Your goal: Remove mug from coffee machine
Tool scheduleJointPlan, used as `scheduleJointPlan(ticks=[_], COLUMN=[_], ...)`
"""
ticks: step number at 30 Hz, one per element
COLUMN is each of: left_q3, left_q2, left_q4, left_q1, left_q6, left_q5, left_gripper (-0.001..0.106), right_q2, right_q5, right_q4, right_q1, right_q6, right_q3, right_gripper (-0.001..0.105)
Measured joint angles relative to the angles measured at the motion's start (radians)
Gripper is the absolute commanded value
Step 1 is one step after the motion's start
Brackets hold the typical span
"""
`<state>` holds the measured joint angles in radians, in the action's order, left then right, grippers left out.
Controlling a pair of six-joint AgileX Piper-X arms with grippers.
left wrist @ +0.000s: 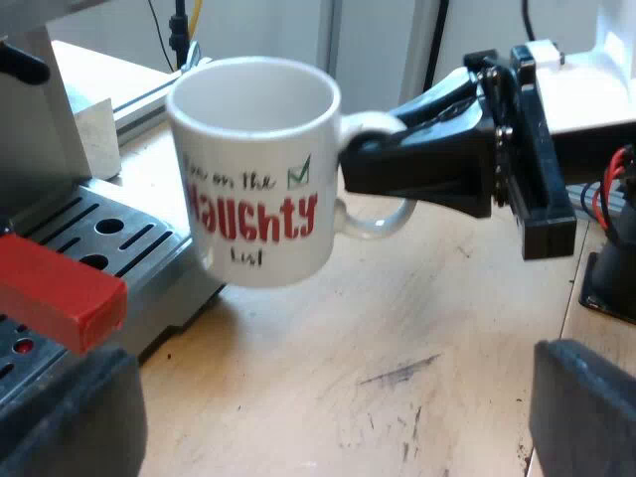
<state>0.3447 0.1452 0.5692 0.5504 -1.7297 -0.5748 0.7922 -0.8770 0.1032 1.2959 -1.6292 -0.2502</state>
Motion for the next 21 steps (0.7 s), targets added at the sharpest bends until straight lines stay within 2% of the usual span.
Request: scheduleJointPlan(ticks=[8,15,21], left_q3=[0.0,0.002,0.002], left_q2=[0.0,0.042,0.161], left_q4=[-0.061,-0.085,-0.207], left_q1=[0.0,0.0,0.088], left_q6=[-0.005,-0.012,-0.014], left_q5=[0.0,0.0,-0.029], left_gripper=[0.08,0.08,0.08], right_q2=[-0.079,-0.088,-0.088], right_q5=[-0.091,-0.171,-0.167], right_q4=[-0.124,-0.164,-0.165], right_q1=[0.0,0.0,-0.038], right_q6=[0.056,0.06,0.087], right_q3=[0.0,0.0,0.0], right_gripper=[0.0,0.0,0.0])
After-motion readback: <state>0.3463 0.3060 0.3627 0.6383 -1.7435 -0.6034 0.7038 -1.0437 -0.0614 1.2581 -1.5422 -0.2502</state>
